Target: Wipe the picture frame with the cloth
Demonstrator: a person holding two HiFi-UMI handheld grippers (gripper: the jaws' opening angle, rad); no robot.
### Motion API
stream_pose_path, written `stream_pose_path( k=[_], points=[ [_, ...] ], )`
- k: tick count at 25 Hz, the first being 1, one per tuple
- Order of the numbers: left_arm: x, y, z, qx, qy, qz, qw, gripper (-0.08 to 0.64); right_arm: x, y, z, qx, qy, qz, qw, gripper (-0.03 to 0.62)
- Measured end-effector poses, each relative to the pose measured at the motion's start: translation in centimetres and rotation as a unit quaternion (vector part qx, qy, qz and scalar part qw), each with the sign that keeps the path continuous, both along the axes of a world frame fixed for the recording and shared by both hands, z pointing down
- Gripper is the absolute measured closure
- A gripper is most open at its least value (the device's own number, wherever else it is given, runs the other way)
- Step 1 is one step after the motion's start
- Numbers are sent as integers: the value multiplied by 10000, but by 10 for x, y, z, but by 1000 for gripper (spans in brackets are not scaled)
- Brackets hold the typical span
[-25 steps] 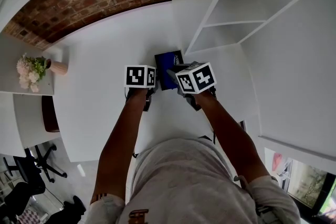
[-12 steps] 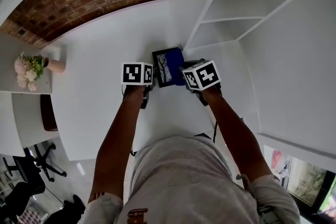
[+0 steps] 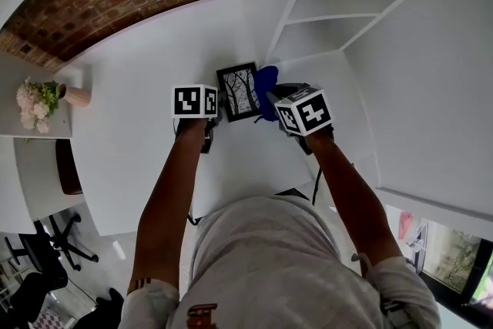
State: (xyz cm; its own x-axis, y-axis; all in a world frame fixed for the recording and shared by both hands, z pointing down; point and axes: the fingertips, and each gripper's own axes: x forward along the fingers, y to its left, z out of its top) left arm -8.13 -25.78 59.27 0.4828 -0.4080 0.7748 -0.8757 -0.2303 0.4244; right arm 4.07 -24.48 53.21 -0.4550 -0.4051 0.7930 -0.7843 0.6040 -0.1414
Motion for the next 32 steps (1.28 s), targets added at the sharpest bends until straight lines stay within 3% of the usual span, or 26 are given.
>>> stream_pose_path(
  k=[7, 15, 19, 26, 32],
  points=[
    [1, 0, 0, 30, -7, 9, 10000, 380, -36, 19, -27, 13, -717, 12, 9974, 545],
    [0, 1, 0, 42, -6, 3, 10000, 380, -73, 32, 0, -478, -1059, 127, 9931, 545],
    [0, 1, 0, 49, 7, -1, 10000, 379, -73, 34, 21, -656, -853, 205, 9940, 545],
    [0, 0, 0, 69, 10, 0, 10000, 380, -44, 26, 31, -439, -303, 159, 9984, 545],
    [0, 0, 1, 75, -12, -3, 10000, 380, -9, 23, 30, -366, -139, 251, 9989, 545]
  ],
)
